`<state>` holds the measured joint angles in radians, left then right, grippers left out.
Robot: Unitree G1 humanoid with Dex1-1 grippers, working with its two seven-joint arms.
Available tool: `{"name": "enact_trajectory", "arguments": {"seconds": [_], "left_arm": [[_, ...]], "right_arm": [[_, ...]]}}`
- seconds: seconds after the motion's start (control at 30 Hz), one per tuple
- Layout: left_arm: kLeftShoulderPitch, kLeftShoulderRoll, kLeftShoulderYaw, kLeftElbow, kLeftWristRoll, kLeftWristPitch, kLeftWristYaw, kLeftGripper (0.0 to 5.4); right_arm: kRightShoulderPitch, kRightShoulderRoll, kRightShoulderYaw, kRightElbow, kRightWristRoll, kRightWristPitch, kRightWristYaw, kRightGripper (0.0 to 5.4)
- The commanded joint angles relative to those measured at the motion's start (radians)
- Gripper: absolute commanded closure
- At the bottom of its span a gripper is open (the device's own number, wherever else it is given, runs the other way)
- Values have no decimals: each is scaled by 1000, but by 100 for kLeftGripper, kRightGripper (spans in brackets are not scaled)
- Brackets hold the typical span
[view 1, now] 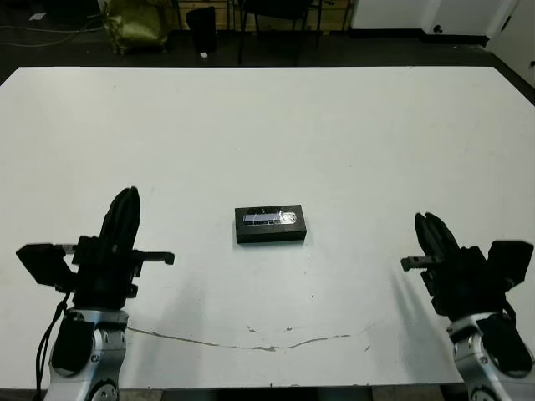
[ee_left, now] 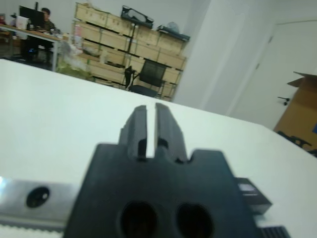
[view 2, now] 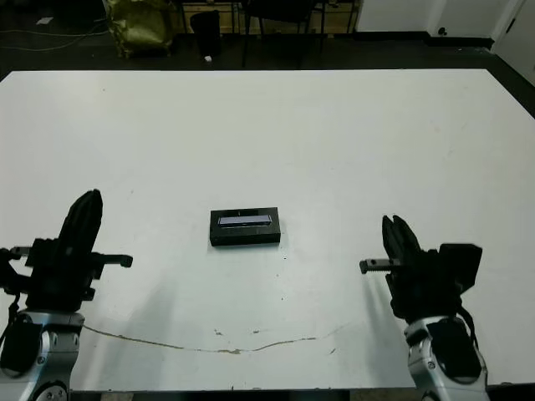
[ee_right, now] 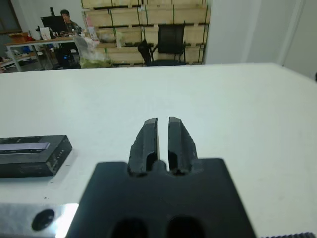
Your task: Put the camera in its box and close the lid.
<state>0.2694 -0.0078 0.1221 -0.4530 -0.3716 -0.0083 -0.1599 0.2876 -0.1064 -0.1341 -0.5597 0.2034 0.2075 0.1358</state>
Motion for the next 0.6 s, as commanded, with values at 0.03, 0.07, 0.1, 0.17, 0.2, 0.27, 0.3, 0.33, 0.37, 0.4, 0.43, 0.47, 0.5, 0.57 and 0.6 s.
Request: {"name": "enact_trajectory", "arguments": {"seconds": [0.03,0.07,0.1,0.17,0.2,0.27,0.3,0.33,0.37,0.4,0.43,0.47,0.5,0.57,0.6], "left_arm": [[21,-4,10,33,13,-17,8,535],[24,-4,11,35,16,-23,10,535],[28,-4,12,36,17,-29,9,535],[40,-7,11,26,16,-26,16,535],[47,-9,9,19,13,-24,18,535],[61,-10,4,9,10,-26,18,535],[68,-11,1,7,11,-30,17,535],[75,-13,-1,3,14,-35,18,535],[83,-14,-4,0,18,-42,18,535],[89,-16,-5,-3,19,-46,17,535],[96,-17,-7,-9,18,-47,18,535],[102,-19,-7,-14,17,-44,21,535],[109,-21,-8,-21,17,-39,25,535],[116,-21,-9,-24,14,-36,27,535],[117,-20,-10,-23,14,-36,25,535]], "right_arm": [[18,9,15,36,-27,-44,-6,540],[20,12,21,30,-30,-40,-11,540],[21,17,28,18,-32,-25,-21,540],[25,26,39,9,-29,-16,-28,540],[27,32,43,2,-21,-2,-33,540],[34,34,53,5,-22,-23,-25,540],[39,33,60,-1,-30,-26,-26,540],[44,31,65,-2,-38,-35,-25,540],[50,30,69,-4,-43,-43,-24,540],[57,30,72,-10,-44,-41,-24,540],[63,30,74,-6,-43,-52,-19,540],[67,30,74,1,-42,-66,-14,540],[73,30,76,5,-43,-80,-10,540],[76,33,77,17,-34,-87,-6,540],[76,35,78,21,-33,-89,-6,540]]}}
